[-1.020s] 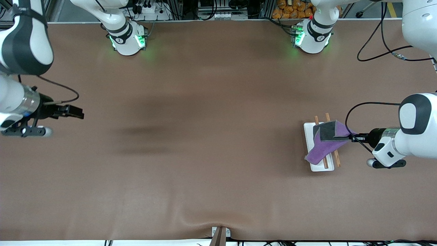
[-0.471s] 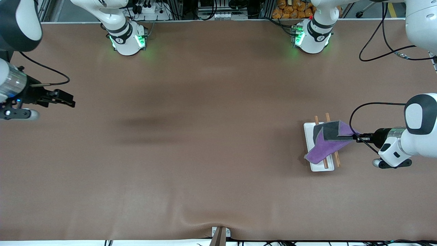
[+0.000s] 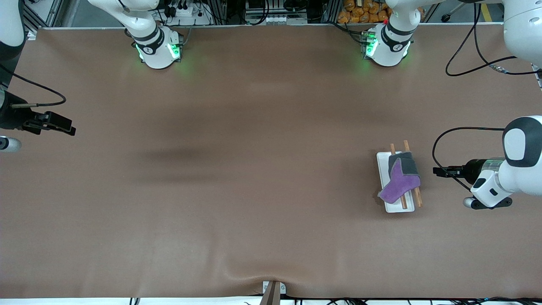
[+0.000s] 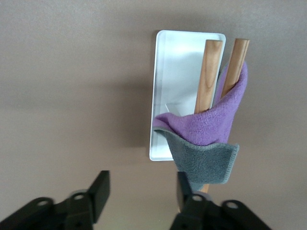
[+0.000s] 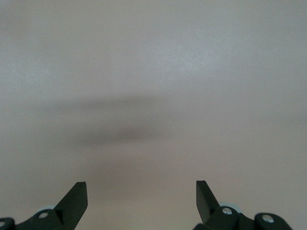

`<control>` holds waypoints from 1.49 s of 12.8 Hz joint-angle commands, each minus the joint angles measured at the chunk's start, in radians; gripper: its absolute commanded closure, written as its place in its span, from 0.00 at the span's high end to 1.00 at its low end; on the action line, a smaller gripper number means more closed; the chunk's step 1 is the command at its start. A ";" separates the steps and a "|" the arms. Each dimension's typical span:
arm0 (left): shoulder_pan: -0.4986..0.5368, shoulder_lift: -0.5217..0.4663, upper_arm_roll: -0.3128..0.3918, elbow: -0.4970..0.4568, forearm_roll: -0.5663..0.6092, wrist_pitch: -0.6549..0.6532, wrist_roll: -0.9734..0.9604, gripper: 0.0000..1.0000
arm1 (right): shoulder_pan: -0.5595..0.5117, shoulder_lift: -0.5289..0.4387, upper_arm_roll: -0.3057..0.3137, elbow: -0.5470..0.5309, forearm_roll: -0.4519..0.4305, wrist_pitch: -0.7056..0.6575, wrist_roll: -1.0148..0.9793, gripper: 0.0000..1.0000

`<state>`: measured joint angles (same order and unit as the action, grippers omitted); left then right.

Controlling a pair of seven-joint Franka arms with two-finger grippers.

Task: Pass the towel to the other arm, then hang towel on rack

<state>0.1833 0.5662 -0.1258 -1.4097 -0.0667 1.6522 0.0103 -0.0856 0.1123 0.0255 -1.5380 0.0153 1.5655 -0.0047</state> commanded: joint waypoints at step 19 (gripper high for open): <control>0.033 -0.427 -0.107 0.029 0.033 -0.141 -0.167 1.00 | -0.040 -0.111 0.019 -0.007 0.034 -0.062 -0.001 1.00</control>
<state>0.2094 0.1682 -0.2143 -1.3516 -0.0657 1.5223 -0.1436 -0.1139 0.0603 0.0310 -1.4734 0.0324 1.4776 -0.0070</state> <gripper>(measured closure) 0.000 0.000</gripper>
